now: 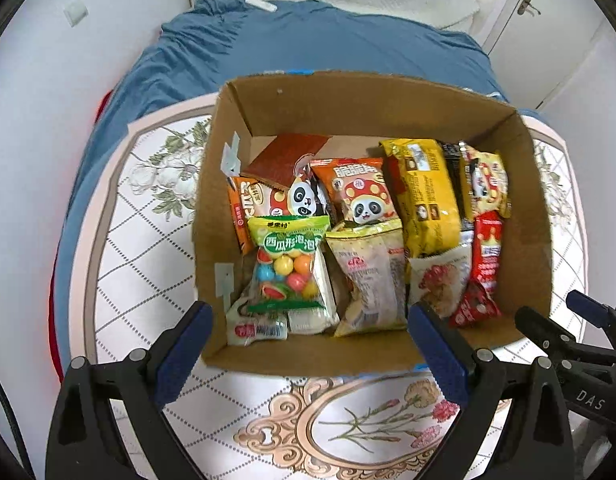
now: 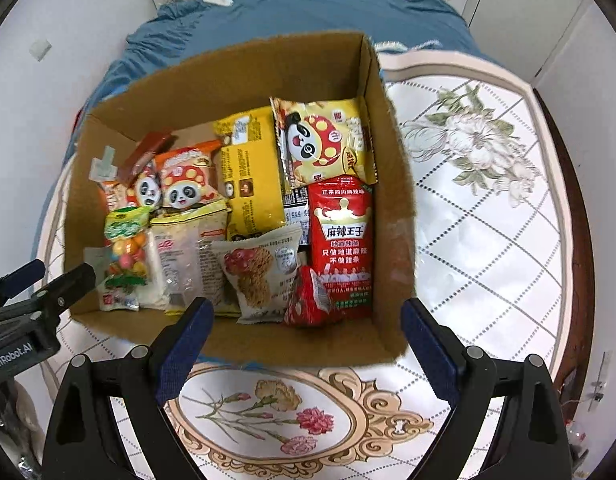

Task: Organize snacks

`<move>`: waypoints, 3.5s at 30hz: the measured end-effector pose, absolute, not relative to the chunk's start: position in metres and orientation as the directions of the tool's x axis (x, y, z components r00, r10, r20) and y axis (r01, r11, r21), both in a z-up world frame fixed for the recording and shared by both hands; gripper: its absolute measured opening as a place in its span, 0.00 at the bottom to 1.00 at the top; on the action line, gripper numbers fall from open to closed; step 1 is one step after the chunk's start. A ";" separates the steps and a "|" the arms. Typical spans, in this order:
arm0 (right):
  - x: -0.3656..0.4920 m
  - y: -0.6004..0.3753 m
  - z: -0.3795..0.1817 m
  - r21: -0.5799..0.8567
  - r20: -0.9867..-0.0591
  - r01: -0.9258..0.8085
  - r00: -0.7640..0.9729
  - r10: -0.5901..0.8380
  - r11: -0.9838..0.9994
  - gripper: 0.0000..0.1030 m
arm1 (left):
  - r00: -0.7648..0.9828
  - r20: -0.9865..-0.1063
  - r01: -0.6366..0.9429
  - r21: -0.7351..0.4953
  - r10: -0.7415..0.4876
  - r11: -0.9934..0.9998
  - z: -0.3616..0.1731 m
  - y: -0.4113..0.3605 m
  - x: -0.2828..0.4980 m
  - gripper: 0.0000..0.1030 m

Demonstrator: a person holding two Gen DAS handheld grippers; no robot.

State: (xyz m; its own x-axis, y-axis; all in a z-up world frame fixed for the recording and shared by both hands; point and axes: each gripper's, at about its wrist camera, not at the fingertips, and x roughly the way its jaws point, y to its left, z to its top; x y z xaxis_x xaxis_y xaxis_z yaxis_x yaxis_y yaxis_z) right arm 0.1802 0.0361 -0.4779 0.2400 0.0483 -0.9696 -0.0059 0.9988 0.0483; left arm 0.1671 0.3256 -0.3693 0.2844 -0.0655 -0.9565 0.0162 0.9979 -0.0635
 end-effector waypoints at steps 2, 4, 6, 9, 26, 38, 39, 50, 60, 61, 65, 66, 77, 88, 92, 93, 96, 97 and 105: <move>0.167 0.034 -0.464 0.062 -0.964 -0.008 0.259 0.062 0.998 0.94 | 0.301 -0.951 0.008 -0.073 -0.072 0.997 -0.359 0.328 0.157 0.97; 0.155 0.034 -0.449 0.070 -0.957 -0.010 0.282 0.070 0.997 0.94 | 0.319 -0.945 0.003 -0.075 -0.072 0.997 -0.348 0.328 0.147 0.97; 0.140 0.035 -0.433 0.073 -0.947 -0.014 0.314 0.073 0.997 0.94 | 0.351 -0.934 -0.006 -0.077 -0.070 0.997 -0.331 0.327 0.130 0.97; 0.115 0.033 -0.408 0.091 -0.931 -0.016 0.354 0.091 0.996 0.94 | 0.389 -0.918 -0.023 -0.087 -0.071 0.996 -0.308 0.329 0.109 0.97; -0.029 0.013 -0.282 0.120 -0.847 -0.053 0.516 0.130 0.991 0.94 | 0.549 -0.835 -0.008 -0.023 -0.015 1.000 -0.191 0.323 -0.028 0.97; -0.114 0.008 -0.214 0.150 -0.810 -0.082 0.562 0.170 0.985 0.94 | 0.631 -0.776 0.009 -0.007 -0.011 1.000 -0.130 0.312 -0.097 0.97; -0.119 0.007 -0.209 0.150 -0.807 -0.083 0.565 0.171 0.985 0.94 | 0.637 -0.771 0.011 -0.008 -0.013 1.000 -0.126 0.311 -0.100 0.97; -0.129 -0.002 -0.195 0.113 -0.789 -0.058 0.602 0.125 0.992 0.99 | 0.660 -0.751 0.020 -0.006 -0.017 1.000 -0.115 0.302 -0.106 1.00; -0.090 -0.003 -0.212 0.060 -0.760 -0.018 0.647 0.057 0.998 0.99 | 0.669 -0.743 0.003 0.019 0.012 1.000 -0.140 0.297 -0.076 1.00; -0.086 -0.003 -0.213 0.057 -0.757 -0.014 0.651 0.052 0.998 0.99 | 0.669 -0.743 -0.002 0.024 0.019 1.000 -0.142 0.296 -0.073 1.00; -0.073 -0.003 -0.219 0.047 -0.755 -0.001 0.655 0.036 0.999 0.99 | 0.671 -0.740 -0.017 0.032 0.035 0.999 -0.146 0.297 -0.068 1.00; -0.071 -0.003 -0.219 0.045 -0.754 0.001 0.656 0.033 0.999 0.99 | 0.673 -0.739 -0.019 0.034 0.038 0.999 -0.147 0.298 -0.067 1.00; -0.061 -0.004 -0.235 0.039 -0.760 0.015 0.650 0.020 0.999 0.99 | 0.678 -0.733 -0.024 0.051 0.054 0.998 -0.154 0.294 -0.059 1.00; -0.065 -0.006 -0.231 0.037 -0.754 0.019 0.657 0.016 0.999 0.99 | 0.681 -0.730 -0.026 0.047 0.052 0.999 -0.156 0.292 -0.060 1.00; -0.065 -0.006 -0.230 0.038 -0.752 0.019 0.659 0.016 0.999 0.99 | 0.687 -0.724 -0.030 0.050 0.057 0.998 -0.152 0.292 -0.062 1.00; -0.066 -0.007 -0.229 0.038 -0.751 0.021 0.660 0.015 0.999 0.99 | 0.687 -0.724 -0.031 0.049 0.057 0.998 -0.150 0.292 -0.062 1.00; -0.067 -0.007 -0.228 0.039 -0.749 0.021 0.662 0.015 0.999 0.99 | 0.687 -0.724 -0.031 0.048 0.056 0.998 -0.150 0.292 -0.062 1.00; -0.067 -0.007 -0.228 0.040 -0.749 0.021 0.662 0.016 0.999 0.99 | 0.689 -0.723 -0.032 0.048 0.056 0.998 -0.149 0.292 -0.062 1.00; -0.067 -0.007 -0.227 0.039 -0.749 0.019 0.663 0.017 0.999 0.99 | 0.697 -0.714 -0.038 0.054 0.065 0.998 -0.142 0.291 -0.065 1.00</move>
State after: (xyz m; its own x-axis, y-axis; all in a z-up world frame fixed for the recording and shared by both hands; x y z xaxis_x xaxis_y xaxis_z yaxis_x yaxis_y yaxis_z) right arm -0.0666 -0.0067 -0.2274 0.6628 0.0169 -0.7486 0.0188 0.9991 0.0393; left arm -0.0654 0.2907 -0.1425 0.6966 0.0654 -0.7144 -0.0379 0.9978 0.0545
